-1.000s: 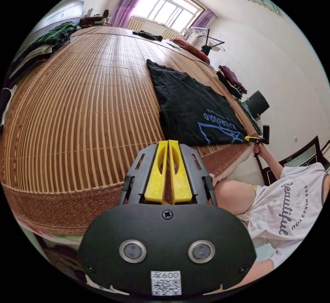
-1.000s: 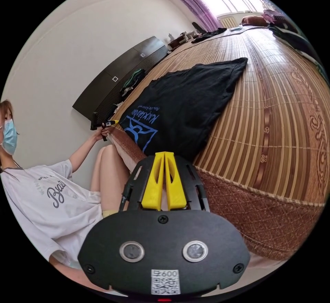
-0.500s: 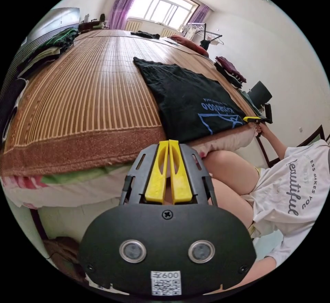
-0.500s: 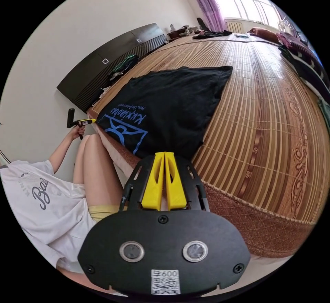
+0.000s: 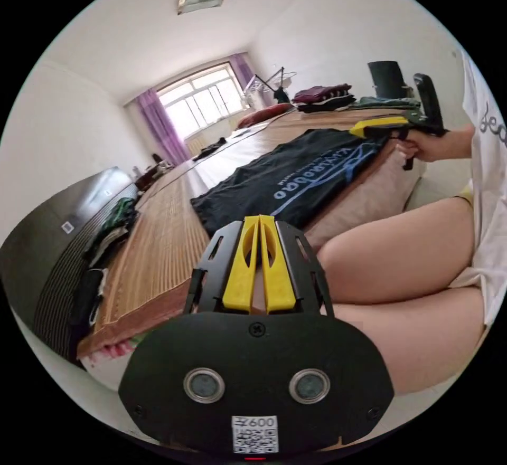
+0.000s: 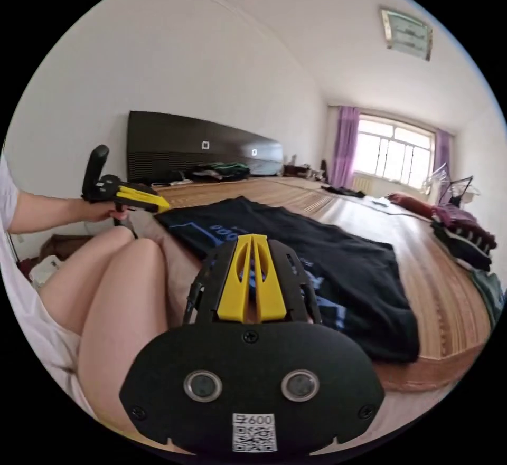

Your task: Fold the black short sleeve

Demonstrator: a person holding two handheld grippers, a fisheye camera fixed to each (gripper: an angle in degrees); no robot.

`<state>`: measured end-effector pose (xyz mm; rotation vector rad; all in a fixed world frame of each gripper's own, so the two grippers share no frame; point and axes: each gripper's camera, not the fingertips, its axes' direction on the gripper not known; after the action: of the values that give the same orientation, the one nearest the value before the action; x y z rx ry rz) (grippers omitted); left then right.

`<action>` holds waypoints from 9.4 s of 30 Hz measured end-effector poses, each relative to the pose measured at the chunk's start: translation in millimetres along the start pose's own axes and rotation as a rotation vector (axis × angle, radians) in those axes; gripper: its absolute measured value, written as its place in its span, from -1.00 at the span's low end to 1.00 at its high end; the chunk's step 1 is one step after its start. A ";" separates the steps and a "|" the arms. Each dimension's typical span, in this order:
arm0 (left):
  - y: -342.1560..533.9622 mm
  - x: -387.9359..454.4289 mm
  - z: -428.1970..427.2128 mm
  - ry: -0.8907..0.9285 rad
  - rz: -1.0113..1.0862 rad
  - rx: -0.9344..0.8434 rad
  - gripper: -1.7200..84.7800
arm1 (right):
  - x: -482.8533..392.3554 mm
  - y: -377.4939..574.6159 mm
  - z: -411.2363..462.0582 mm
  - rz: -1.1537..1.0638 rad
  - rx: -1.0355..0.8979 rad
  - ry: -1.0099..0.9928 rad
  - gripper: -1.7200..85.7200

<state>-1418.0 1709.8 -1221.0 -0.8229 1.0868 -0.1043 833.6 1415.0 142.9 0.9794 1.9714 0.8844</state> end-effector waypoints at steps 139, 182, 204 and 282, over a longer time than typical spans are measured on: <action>-244.6 -361.3 681.7 0.545 -0.446 0.067 -0.96 | 354.1 -526.3 284.5 0.637 -0.269 -0.744 -0.98; -206.2 -200.0 484.1 0.566 -0.434 0.102 -0.96 | 368.0 -343.5 686.2 0.474 -0.672 -0.950 -0.98; -224.8 -300.5 223.8 0.612 -0.602 0.099 -0.96 | 435.4 -281.5 510.3 -0.052 -0.440 -0.619 -0.98; 8.2 -395.3 264.1 -0.430 0.730 -0.422 -0.92 | 621.7 433.6 192.9 -0.430 -0.200 -0.382 -0.81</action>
<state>-1399.5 2039.0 -878.4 -0.7242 0.9446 0.9019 874.7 2193.0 210.8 0.5298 1.6400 0.5856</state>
